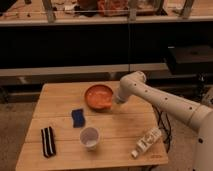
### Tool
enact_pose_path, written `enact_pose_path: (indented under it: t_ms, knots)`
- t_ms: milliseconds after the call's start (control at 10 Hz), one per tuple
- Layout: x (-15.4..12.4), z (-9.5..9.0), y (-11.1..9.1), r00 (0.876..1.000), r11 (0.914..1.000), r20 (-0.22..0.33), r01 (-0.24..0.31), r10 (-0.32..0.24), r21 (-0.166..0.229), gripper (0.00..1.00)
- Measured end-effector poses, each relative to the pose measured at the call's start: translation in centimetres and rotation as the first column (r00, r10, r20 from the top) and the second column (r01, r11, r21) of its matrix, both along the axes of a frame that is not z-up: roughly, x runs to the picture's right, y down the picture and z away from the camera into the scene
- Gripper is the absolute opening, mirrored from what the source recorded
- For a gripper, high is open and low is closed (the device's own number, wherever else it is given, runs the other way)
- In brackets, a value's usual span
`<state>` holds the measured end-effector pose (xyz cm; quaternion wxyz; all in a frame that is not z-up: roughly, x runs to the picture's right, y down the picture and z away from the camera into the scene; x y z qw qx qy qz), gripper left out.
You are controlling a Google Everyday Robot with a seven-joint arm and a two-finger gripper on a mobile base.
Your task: Place the pepper in the ceramic bowl
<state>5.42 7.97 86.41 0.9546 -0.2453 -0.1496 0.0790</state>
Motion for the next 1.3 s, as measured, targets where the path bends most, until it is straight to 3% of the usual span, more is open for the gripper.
enact_pose_path:
  t_ms: [1300]
  knots:
    - [-0.5,1.0,-1.6,1.0,0.9999,-0.004,-0.013,0.013,-0.002,0.0]
